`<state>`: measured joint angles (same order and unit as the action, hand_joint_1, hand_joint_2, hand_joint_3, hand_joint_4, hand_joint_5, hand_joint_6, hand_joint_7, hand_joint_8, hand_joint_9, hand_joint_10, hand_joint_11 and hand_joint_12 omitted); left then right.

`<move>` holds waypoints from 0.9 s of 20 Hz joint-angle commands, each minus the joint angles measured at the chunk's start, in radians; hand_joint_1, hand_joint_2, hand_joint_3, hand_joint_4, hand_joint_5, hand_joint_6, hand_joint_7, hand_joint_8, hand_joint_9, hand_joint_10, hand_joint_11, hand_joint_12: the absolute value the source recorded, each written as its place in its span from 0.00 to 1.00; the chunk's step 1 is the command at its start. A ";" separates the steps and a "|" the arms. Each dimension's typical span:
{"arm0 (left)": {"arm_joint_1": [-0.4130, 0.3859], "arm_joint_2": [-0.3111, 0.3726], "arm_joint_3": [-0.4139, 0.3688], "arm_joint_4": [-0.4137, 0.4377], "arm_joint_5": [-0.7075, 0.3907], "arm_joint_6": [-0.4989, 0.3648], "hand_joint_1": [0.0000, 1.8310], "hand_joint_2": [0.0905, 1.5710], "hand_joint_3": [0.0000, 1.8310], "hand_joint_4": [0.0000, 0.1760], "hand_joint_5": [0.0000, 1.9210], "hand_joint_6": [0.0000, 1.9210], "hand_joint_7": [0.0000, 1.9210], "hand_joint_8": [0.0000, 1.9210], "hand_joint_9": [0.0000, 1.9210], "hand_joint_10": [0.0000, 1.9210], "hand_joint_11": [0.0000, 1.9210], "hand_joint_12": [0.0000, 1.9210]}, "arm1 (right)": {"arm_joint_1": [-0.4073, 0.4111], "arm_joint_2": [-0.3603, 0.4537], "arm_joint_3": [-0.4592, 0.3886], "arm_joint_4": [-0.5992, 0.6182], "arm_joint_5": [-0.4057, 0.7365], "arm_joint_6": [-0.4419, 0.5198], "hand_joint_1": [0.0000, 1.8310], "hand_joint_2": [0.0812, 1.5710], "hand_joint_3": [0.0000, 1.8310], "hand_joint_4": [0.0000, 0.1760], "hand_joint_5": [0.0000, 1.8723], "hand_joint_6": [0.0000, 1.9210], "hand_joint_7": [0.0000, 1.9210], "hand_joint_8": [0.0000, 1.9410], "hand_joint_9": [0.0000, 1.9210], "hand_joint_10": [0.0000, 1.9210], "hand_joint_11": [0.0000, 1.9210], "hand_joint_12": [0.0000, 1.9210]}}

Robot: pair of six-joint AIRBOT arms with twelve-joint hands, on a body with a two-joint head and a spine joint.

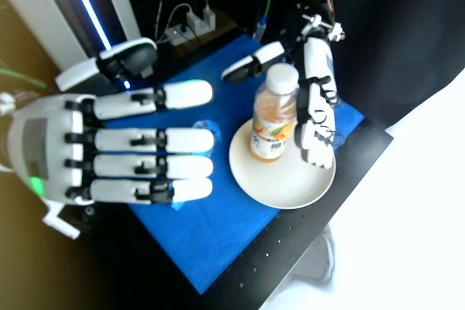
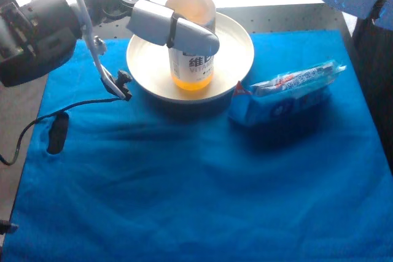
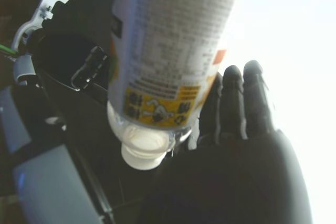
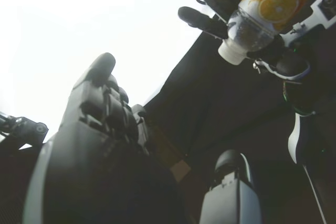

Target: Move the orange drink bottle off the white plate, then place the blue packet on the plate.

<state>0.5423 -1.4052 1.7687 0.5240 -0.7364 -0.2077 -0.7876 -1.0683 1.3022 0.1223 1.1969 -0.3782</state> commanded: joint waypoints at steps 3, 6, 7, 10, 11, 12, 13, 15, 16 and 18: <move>-0.001 -0.014 0.019 -0.051 -0.091 -0.026 0.67 0.48 0.00 0.00 0.27 0.01 0.29 0.00 0.29 0.00 0.13 0.30 | 0.017 -0.002 -0.003 0.015 0.125 0.006 0.13 0.58 0.01 0.53 0.00 0.00 0.06 0.00 0.08 0.01 0.00 0.48; 0.003 -0.023 0.026 -0.055 -0.097 -0.034 0.68 0.64 0.00 0.00 0.54 0.36 0.52 0.33 0.51 0.01 0.33 0.46 | 0.017 -0.002 -0.005 0.014 0.127 0.006 0.11 0.60 0.00 0.58 0.00 0.00 0.07 0.00 0.09 0.01 0.00 0.45; 0.004 -0.028 0.030 -0.056 -0.099 -0.037 0.74 0.66 0.00 0.00 0.54 0.45 0.54 0.40 0.50 0.45 0.36 0.51 | 0.017 -0.002 -0.005 0.014 0.129 0.006 0.10 0.60 0.00 0.62 0.00 0.00 0.08 0.00 0.09 0.00 0.00 0.44; 0.006 -0.032 0.035 -0.060 -0.099 -0.038 0.77 0.64 0.00 0.00 0.60 0.24 0.59 0.39 0.58 0.53 0.46 0.62 | 0.017 -0.002 -0.006 0.014 0.132 0.006 0.09 0.62 0.00 0.70 0.00 0.00 0.08 0.00 0.09 0.00 0.00 0.44; 0.007 -0.032 0.037 -0.065 -0.099 -0.038 0.77 0.63 0.00 0.00 0.61 0.20 0.59 0.38 0.60 0.52 0.47 0.62 | 0.017 -0.002 -0.006 0.014 0.133 0.006 0.08 0.62 0.00 0.74 0.00 0.00 0.08 0.00 0.08 0.00 0.00 0.44; 0.008 -0.032 0.039 -0.072 -0.101 -0.038 0.77 0.63 0.00 0.00 0.64 0.17 0.59 0.37 0.59 0.53 0.46 0.62 | 0.017 -0.002 -0.007 0.014 0.134 0.006 0.07 0.62 0.00 0.81 0.00 0.00 0.07 0.00 0.07 0.00 0.00 0.44; 0.009 -0.032 0.041 -0.079 -0.106 -0.038 0.77 0.63 0.00 0.00 0.64 0.17 0.61 0.34 0.59 0.53 0.45 0.62 | 0.017 -0.002 -0.008 0.014 0.135 0.006 0.07 0.61 0.00 0.84 0.00 0.00 0.07 0.00 0.07 0.00 0.00 0.44; 0.010 -0.025 0.042 -0.103 -0.122 -0.038 0.76 0.64 0.00 0.00 0.58 0.34 0.59 0.34 0.57 0.52 0.44 0.57 | 0.017 -0.002 -0.009 0.013 0.136 0.006 0.07 0.61 0.00 0.81 0.00 0.00 0.07 0.00 0.06 0.00 0.00 0.44; 0.010 -0.023 0.042 -0.110 -0.128 -0.038 0.76 0.65 0.00 0.00 0.57 0.33 0.58 0.38 0.57 0.54 0.45 0.61 | 0.017 -0.002 -0.009 0.013 0.136 0.006 0.07 0.61 0.00 0.77 0.00 0.00 0.07 0.00 0.06 0.00 0.00 0.44; 0.009 -0.012 0.038 -0.131 -0.147 -0.038 0.71 0.65 0.00 0.00 0.62 0.22 0.57 0.50 0.55 0.41 0.44 0.63 | 0.017 -0.002 -0.009 0.013 0.136 0.006 0.06 0.60 0.00 0.75 0.00 0.00 0.07 0.00 0.06 0.00 0.00 0.44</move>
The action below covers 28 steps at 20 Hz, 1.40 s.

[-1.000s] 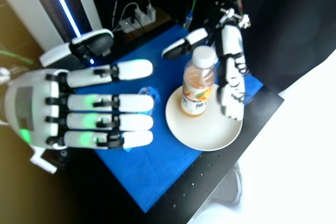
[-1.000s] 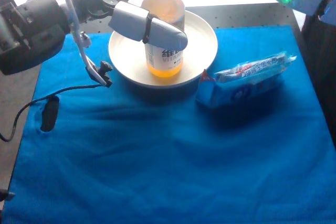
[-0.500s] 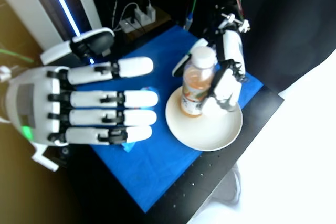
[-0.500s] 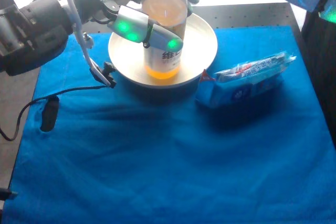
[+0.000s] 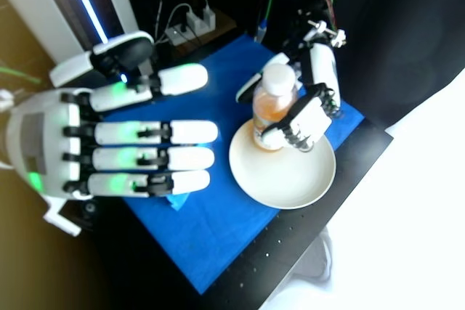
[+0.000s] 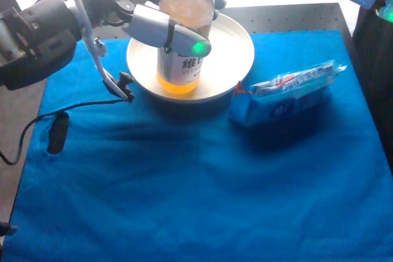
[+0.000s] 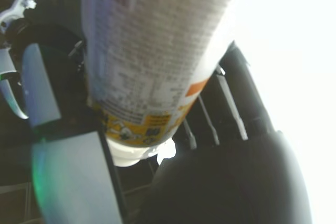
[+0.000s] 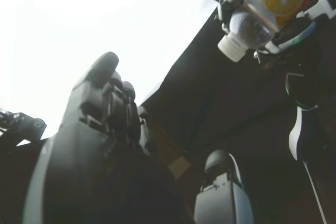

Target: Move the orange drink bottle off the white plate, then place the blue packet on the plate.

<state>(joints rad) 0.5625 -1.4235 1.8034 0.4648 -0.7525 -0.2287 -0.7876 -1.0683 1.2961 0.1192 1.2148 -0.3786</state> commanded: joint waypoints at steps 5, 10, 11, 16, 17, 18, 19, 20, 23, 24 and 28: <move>-0.008 0.064 -0.048 -0.114 -0.195 -0.012 0.76 0.64 0.00 0.00 0.62 0.20 0.60 0.39 0.55 0.56 0.40 0.69 | 0.017 -0.002 -0.003 0.016 0.119 0.006 0.07 0.60 0.00 0.83 0.01 0.00 0.08 0.00 0.06 0.00 0.00 0.44; 0.005 0.141 -0.129 -0.133 -0.266 -0.007 0.67 0.68 0.00 0.00 0.56 0.39 0.51 0.57 0.47 0.32 0.33 0.64 | 0.017 -0.002 -0.002 0.016 0.119 0.006 0.06 0.63 0.00 0.69 0.01 0.00 0.08 0.00 0.08 0.00 0.00 0.46; 0.012 0.165 -0.155 -0.141 -0.282 0.000 0.74 0.70 0.00 0.00 0.48 0.45 0.47 0.58 0.48 0.58 0.39 0.64 | 0.017 -0.002 -0.002 0.016 0.119 0.006 0.06 0.64 0.00 0.69 0.01 0.00 0.07 0.00 0.08 0.00 0.00 0.46; 0.041 0.270 -0.268 -0.161 -0.359 0.053 0.76 0.64 0.00 0.00 0.55 0.37 0.59 0.33 0.61 0.47 0.52 0.49 | 0.017 -0.002 -0.002 0.018 0.119 0.006 0.08 0.60 0.00 0.80 0.01 0.00 0.09 0.00 0.09 0.00 0.00 0.48; 0.049 0.288 -0.286 -0.161 -0.371 0.061 0.76 0.64 0.00 0.00 0.55 0.37 0.59 0.32 0.62 0.46 0.53 0.50 | 0.017 -0.002 -0.002 0.018 0.119 0.006 0.08 0.59 0.00 0.86 0.02 0.00 0.10 0.00 0.10 0.00 0.00 0.49; 0.056 0.302 -0.305 -0.161 -0.382 0.071 0.76 0.65 0.00 0.00 0.53 0.43 0.56 0.36 0.58 0.51 0.52 0.48 | 0.017 -0.002 -0.002 0.018 0.119 0.006 0.08 0.59 0.00 0.84 0.01 0.00 0.11 0.00 0.09 0.00 0.00 0.48; 0.071 0.314 -0.322 -0.163 -0.396 0.079 0.76 0.66 0.00 0.00 0.53 0.41 0.54 0.40 0.57 0.54 0.52 0.47 | 0.017 -0.002 -0.002 0.019 0.119 0.006 0.07 0.59 0.00 0.81 0.01 0.00 0.10 0.00 0.09 0.00 0.00 0.49; 0.084 0.318 -0.332 -0.168 -0.405 0.087 0.76 0.66 0.00 0.00 0.54 0.37 0.53 0.46 0.54 0.57 0.51 0.49 | 0.017 -0.002 -0.002 0.019 0.119 0.006 0.05 0.59 0.00 0.75 0.01 0.00 0.09 0.00 0.08 0.00 0.00 0.49; 0.117 0.327 -0.358 -0.178 -0.431 0.094 0.69 0.67 0.00 0.00 0.59 0.28 0.54 0.56 0.51 0.36 0.41 0.68 | 0.017 -0.002 -0.002 0.020 0.118 0.006 0.05 0.57 0.00 0.76 0.00 0.00 0.09 0.00 0.08 0.00 0.00 0.47; 0.125 0.329 -0.363 -0.182 -0.432 0.099 0.70 0.66 0.00 0.00 0.60 0.25 0.54 0.57 0.55 0.37 0.44 0.68 | 0.017 -0.002 -0.002 0.025 0.118 0.006 0.05 0.57 0.00 0.77 0.00 0.00 0.09 0.00 0.08 0.00 0.00 0.46; 0.160 0.318 -0.373 -0.208 -0.443 0.122 0.70 0.65 0.00 0.00 0.56 0.33 0.60 0.45 0.64 0.24 0.52 0.53 | 0.017 -0.002 -0.002 0.031 0.118 0.006 0.02 0.58 0.00 0.69 0.01 0.00 0.09 0.00 0.09 0.00 0.00 0.48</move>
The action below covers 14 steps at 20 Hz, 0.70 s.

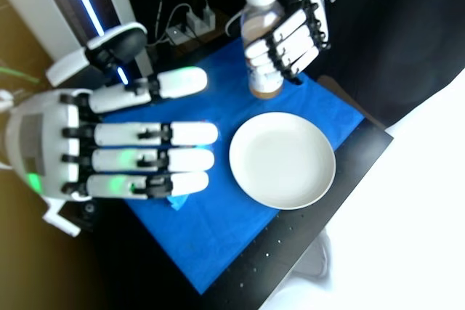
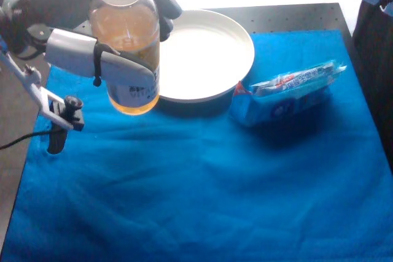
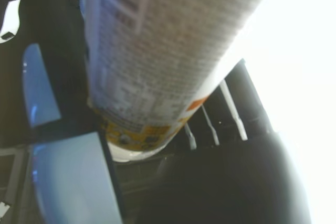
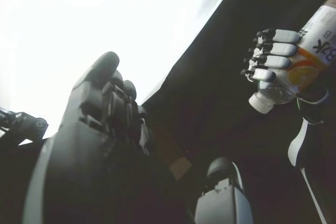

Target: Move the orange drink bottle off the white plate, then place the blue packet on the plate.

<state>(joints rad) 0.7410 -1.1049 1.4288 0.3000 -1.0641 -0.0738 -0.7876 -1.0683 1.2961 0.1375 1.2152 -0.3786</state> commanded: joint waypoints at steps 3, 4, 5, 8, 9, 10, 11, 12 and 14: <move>0.009 -0.009 -0.017 -0.065 -0.138 0.014 0.69 0.65 0.00 0.00 0.57 0.35 0.62 0.40 0.64 0.17 0.50 0.56 | 0.016 -0.006 -0.003 0.014 0.118 0.006 0.02 0.58 0.00 0.68 0.00 0.00 0.07 0.00 0.08 0.00 0.00 0.43; 0.020 -0.014 -0.017 -0.073 -0.144 0.014 0.69 0.65 0.00 0.00 0.56 0.36 0.61 0.41 0.65 0.16 0.50 0.57 | 0.016 -0.006 -0.003 0.015 0.118 0.006 0.02 0.58 0.00 0.60 0.00 0.00 0.07 0.00 0.08 0.00 0.00 0.42; 0.029 -0.018 -0.017 -0.082 -0.148 0.014 0.69 0.65 0.00 0.00 0.56 0.35 0.62 0.40 0.66 0.16 0.50 0.61 | 0.016 -0.007 -0.003 0.015 0.118 0.006 0.03 0.58 0.00 0.56 0.00 0.00 0.07 0.00 0.07 0.00 0.00 0.43; 0.062 -0.032 -0.017 -0.109 -0.155 0.020 0.70 0.63 0.00 0.00 0.57 0.33 0.66 0.33 0.69 0.20 0.52 0.63 | 0.016 -0.008 -0.003 0.015 0.117 0.006 0.01 0.59 0.00 0.48 0.00 0.00 0.08 0.00 0.07 0.00 0.00 0.47; 0.066 -0.033 -0.017 -0.113 -0.156 0.020 0.70 0.63 0.00 0.00 0.57 0.33 0.66 0.33 0.69 0.20 0.52 0.63 | 0.016 -0.008 -0.003 0.015 0.117 0.006 0.01 0.59 0.00 0.48 0.00 0.00 0.08 0.00 0.07 0.00 0.00 0.47; 0.069 -0.036 -0.016 -0.117 -0.157 0.020 0.70 0.64 0.00 0.00 0.55 0.37 0.67 0.32 0.69 0.19 0.53 0.61 | 0.016 -0.008 -0.003 0.015 0.117 0.006 0.02 0.59 0.00 0.48 0.00 0.00 0.08 0.00 0.08 0.00 0.00 0.47; 0.074 -0.040 -0.014 -0.121 -0.157 0.020 0.70 0.64 0.00 0.00 0.54 0.38 0.67 0.32 0.70 0.18 0.53 0.61 | 0.016 -0.008 -0.003 0.015 0.117 0.006 0.02 0.59 0.00 0.47 0.00 0.00 0.08 0.00 0.08 0.00 0.00 0.49; 0.079 -0.042 -0.014 -0.124 -0.156 0.020 0.70 0.64 0.00 0.00 0.54 0.40 0.68 0.29 0.70 0.15 0.52 0.60 | 0.016 -0.009 -0.003 0.015 0.117 0.006 0.02 0.59 0.00 0.50 0.00 0.00 0.09 0.01 0.09 0.00 0.00 0.49; 0.088 -0.045 -0.012 -0.130 -0.154 0.020 0.70 0.63 0.00 0.00 0.55 0.37 0.68 0.28 0.72 0.11 0.54 0.57 | 0.016 -0.010 -0.004 0.015 0.117 0.006 0.03 0.59 0.00 0.56 0.00 0.00 0.10 0.00 0.09 0.00 0.00 0.51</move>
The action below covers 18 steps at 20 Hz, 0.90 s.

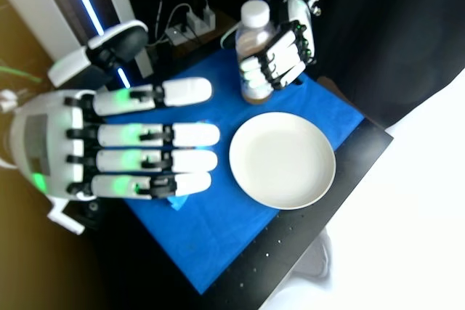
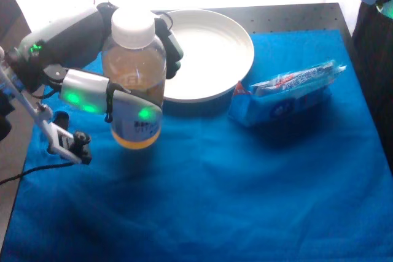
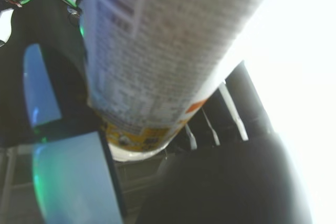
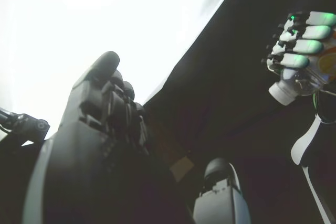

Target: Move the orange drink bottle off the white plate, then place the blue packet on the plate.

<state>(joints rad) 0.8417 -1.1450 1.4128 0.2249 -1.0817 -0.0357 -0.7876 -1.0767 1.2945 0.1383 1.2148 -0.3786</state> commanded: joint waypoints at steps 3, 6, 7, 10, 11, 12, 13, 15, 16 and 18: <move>-0.005 -0.008 0.008 -0.061 -0.131 -0.018 0.70 0.64 0.00 0.00 0.55 0.40 0.66 0.30 0.73 0.08 0.54 0.58 | 0.016 -0.003 -0.003 0.015 0.118 0.006 0.02 0.58 0.00 0.63 0.00 0.00 0.10 0.00 0.08 0.00 0.00 0.48; 0.006 -0.007 0.007 -0.062 -0.130 -0.018 0.69 0.65 0.00 0.00 0.53 0.44 0.65 0.31 0.72 0.05 0.52 0.55 | 0.016 -0.003 -0.003 0.014 0.118 0.006 0.02 0.59 0.00 0.61 0.00 0.00 0.10 0.00 0.09 0.00 0.00 0.52; 0.010 -0.007 0.006 -0.063 -0.130 -0.018 0.69 0.65 0.00 0.00 0.53 0.44 0.65 0.31 0.72 0.05 0.52 0.55 | 0.016 -0.003 -0.003 0.014 0.118 0.006 0.02 0.59 0.00 0.61 0.00 0.00 0.10 0.00 0.09 0.00 0.00 0.52; 0.021 -0.006 0.004 -0.065 -0.131 -0.019 0.67 0.69 0.00 0.00 0.45 0.62 0.57 0.42 0.59 0.00 0.31 0.54 | 0.016 -0.003 -0.003 0.014 0.118 0.006 0.03 0.60 0.00 0.57 0.00 0.00 0.10 0.00 0.08 0.00 0.00 0.49; 0.023 -0.006 0.004 -0.066 -0.132 -0.019 0.67 0.71 0.00 0.00 0.42 0.66 0.55 0.44 0.58 0.00 0.29 0.53 | 0.016 -0.003 -0.003 0.014 0.118 0.006 0.03 0.60 0.00 0.59 0.00 0.00 0.10 0.00 0.08 0.00 0.00 0.49; 0.025 -0.005 0.003 -0.066 -0.133 -0.019 0.74 0.69 0.00 0.00 0.31 0.31 0.50 0.55 0.55 0.00 0.24 0.57 | 0.016 -0.003 -0.004 0.014 0.118 0.006 0.02 0.60 0.00 0.65 0.00 0.00 0.11 0.00 0.09 0.00 0.00 0.49; 0.028 -0.005 0.002 -0.066 -0.133 -0.019 0.74 0.69 0.00 0.00 0.31 0.31 0.50 0.55 0.55 0.00 0.24 0.57 | 0.016 -0.003 -0.003 0.014 0.118 0.006 0.02 0.60 0.00 0.65 0.00 0.00 0.11 0.00 0.09 0.00 0.00 0.49; 0.033 -0.005 0.001 -0.068 -0.135 -0.019 0.67 0.62 0.00 0.00 0.32 0.19 0.44 0.21 0.55 0.00 0.26 0.65 | 0.016 -0.003 -0.003 0.014 0.118 0.006 0.02 0.59 0.00 0.66 0.00 0.00 0.11 0.00 0.08 0.00 0.00 0.48; 0.038 -0.005 -0.002 -0.068 -0.137 -0.019 0.64 0.59 0.00 0.00 0.35 0.08 0.46 0.11 0.53 0.00 0.23 0.73 | 0.016 -0.003 -0.004 0.014 0.118 0.006 0.03 0.58 0.00 0.69 0.01 0.00 0.11 0.00 0.08 0.00 0.00 0.48; 0.045 -0.001 -0.007 -0.068 -0.140 -0.019 0.63 0.57 0.00 0.00 0.34 0.03 0.42 0.07 0.48 0.00 0.19 0.75 | 0.016 -0.003 -0.004 0.014 0.118 0.006 0.02 0.59 0.00 0.65 0.00 0.00 0.11 0.00 0.08 0.00 0.00 0.48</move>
<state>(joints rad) 0.8955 -1.1477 1.4071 0.1947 -1.0950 -0.0399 -0.7876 -1.0782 1.2915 0.1394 1.2152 -0.3786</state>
